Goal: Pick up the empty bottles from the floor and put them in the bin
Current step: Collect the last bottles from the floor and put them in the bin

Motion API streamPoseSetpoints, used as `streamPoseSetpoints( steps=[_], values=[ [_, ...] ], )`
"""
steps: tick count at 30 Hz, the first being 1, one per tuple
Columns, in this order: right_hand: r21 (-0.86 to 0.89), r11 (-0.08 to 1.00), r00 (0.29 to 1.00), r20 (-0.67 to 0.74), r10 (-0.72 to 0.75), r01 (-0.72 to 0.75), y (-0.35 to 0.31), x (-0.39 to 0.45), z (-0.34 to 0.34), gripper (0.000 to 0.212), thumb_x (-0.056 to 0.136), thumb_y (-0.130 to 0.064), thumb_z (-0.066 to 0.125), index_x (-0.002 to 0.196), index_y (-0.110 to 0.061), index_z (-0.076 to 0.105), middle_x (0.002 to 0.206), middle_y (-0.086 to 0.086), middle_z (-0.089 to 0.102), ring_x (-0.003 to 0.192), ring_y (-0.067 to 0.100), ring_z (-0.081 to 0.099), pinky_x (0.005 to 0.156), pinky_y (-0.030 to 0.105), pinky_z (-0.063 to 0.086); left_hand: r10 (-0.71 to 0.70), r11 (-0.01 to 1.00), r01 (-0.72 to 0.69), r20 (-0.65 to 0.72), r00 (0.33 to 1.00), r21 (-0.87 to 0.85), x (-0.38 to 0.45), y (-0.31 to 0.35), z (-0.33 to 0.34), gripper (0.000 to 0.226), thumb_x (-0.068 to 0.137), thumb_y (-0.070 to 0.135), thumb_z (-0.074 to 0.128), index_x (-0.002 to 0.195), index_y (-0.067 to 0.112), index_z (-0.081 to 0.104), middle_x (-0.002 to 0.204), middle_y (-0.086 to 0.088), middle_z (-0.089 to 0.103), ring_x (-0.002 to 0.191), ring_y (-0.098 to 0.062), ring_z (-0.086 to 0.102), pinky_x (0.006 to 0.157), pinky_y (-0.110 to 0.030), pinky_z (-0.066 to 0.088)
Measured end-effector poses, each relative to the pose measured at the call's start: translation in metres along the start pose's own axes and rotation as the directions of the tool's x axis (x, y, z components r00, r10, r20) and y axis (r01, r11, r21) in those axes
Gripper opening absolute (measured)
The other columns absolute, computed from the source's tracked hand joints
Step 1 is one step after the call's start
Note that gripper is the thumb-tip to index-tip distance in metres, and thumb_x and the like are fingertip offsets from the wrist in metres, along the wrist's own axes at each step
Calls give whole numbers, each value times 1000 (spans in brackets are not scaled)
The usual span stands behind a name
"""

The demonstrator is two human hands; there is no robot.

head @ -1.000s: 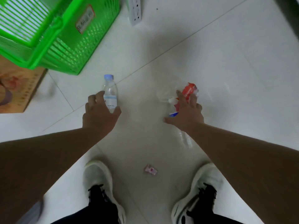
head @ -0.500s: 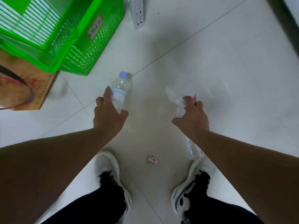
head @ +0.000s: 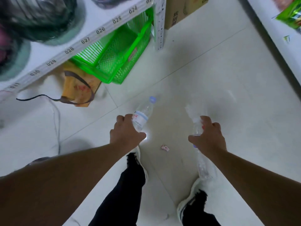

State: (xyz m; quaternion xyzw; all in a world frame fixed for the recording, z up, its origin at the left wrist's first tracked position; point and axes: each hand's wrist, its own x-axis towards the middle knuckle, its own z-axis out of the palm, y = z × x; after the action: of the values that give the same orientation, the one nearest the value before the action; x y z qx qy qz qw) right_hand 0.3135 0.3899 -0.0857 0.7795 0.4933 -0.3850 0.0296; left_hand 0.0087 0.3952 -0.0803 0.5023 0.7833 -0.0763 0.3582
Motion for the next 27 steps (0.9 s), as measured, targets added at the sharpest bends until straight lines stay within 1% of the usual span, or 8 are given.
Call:
streamPoseSetpoints(
  steps=[5,8,11,17,19,22,24,27],
  values=[
    [13,1000,999,36,-3,3,39,-20,2,86,68,-36,83,140,-44,36,121,-1,48,85,21,57,67,25,40,-108,991,105,-29,994,-81,-31,-10,27,71,58,48,80,117,30,44,105,7,51,94,-23,61,85,-43,53],
    [6,1000,998,55,12,-13,72,-33,7,87,67,-37,83,139,-44,36,118,-1,45,84,23,58,74,31,42,-156,958,158,30,987,-239,-46,-14,63,61,61,40,80,106,33,39,91,7,65,77,-19,68,68,-39,56],
    [17,998,997,55,56,-57,103,-37,18,85,65,-41,84,135,-44,35,114,0,45,76,17,56,74,32,42,-66,978,98,171,983,-186,-57,-21,105,61,59,34,82,105,33,41,97,4,64,76,-16,65,57,-31,45],
    [28,998,998,33,56,-57,166,-8,76,87,62,-45,85,134,-45,35,109,-4,45,73,2,46,78,31,41,209,972,-231,284,936,46,-37,-30,212,82,60,34,86,130,24,46,139,2,44,122,-27,53,95,-44,55],
    [33,998,999,22,43,-43,186,14,106,86,62,-45,85,133,-44,37,108,-3,47,75,-3,45,75,32,41,318,917,-372,303,898,140,-16,-32,253,89,63,35,87,140,25,43,162,-2,31,139,-29,44,108,-44,49],
    [61,997,999,-18,45,-44,214,47,151,80,64,-45,86,128,-43,37,109,0,49,77,-4,45,65,29,39,403,828,-497,341,849,258,22,-41,314,93,69,30,84,149,28,37,175,-3,9,160,-28,16,127,-49,25],
    [126,990,994,-79,78,-68,230,67,179,81,65,-45,86,131,-41,38,110,2,50,77,-4,44,60,24,34,458,750,-568,354,815,338,42,-48,349,88,71,29,79,150,24,39,177,-6,8,163,-30,9,129,-50,19],
    [274,955,966,-191,174,-118,242,86,205,82,62,-43,86,134,-36,45,113,2,56,78,-6,45,63,21,34,566,635,-653,326,757,413,59,-63,385,81,70,27,78,145,17,49,173,-8,26,157,-37,25,123,-52,29]
  ],
)
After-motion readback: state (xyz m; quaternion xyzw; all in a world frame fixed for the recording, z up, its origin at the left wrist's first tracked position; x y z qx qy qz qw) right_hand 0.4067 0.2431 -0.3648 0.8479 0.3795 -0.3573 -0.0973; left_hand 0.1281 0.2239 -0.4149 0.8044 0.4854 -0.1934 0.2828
